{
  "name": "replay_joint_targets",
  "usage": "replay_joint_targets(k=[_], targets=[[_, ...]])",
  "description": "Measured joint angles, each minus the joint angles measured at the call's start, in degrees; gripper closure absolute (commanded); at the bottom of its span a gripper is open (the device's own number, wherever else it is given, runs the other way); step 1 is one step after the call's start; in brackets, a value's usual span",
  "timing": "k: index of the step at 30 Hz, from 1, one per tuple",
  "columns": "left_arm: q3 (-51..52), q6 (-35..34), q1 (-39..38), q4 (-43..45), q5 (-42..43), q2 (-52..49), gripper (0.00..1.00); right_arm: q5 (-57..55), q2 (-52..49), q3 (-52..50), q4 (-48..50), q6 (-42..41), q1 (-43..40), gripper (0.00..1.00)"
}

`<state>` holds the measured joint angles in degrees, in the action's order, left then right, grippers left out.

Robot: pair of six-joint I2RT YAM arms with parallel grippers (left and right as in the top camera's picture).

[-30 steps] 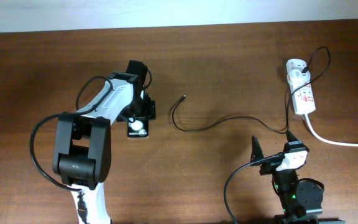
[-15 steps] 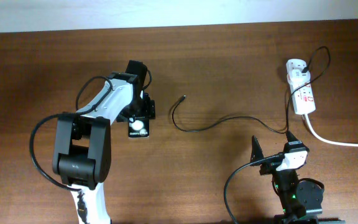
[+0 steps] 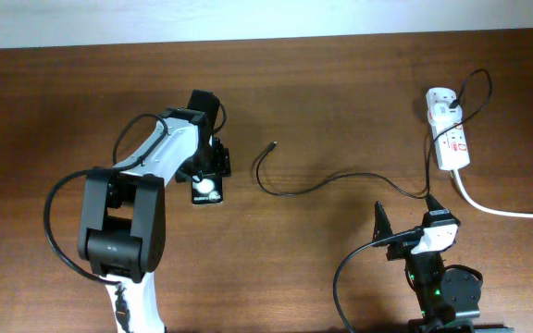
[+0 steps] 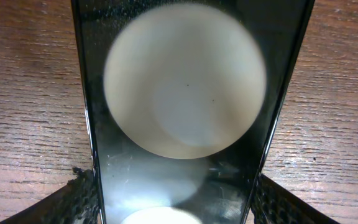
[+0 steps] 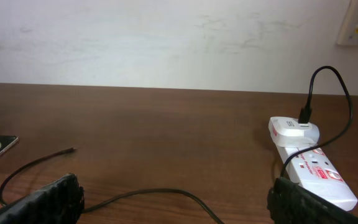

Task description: Plug charger to phone and switch on socket

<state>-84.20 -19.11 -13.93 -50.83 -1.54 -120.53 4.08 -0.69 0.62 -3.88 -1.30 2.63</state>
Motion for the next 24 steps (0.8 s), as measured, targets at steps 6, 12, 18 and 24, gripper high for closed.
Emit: replay_joint_targets(k=[6, 12, 18, 24], targets=[[0.00, 0.00, 0.00, 0.17, 0.00, 0.00, 0.31, 0.00, 0.00, 0.00, 0.00, 0.02, 0.00, 0.01], [-0.37, 0.00, 0.00, -0.42, 0.00, 0.00, 0.31, 0.00, 0.00, 0.00, 0.00, 0.00, 0.00, 0.01], [-2.84, -0.02, 0.00, -2.64, -0.02, -1.01, 0.32, 0.00, 0.00, 0.00, 0.00, 0.04, 0.00, 0.01], [-4.66, -0.02, 0.00, -5.20, 0.04, -1.01, 0.30, 0.00, 0.00, 0.00, 0.00, 0.02, 0.00, 0.01]])
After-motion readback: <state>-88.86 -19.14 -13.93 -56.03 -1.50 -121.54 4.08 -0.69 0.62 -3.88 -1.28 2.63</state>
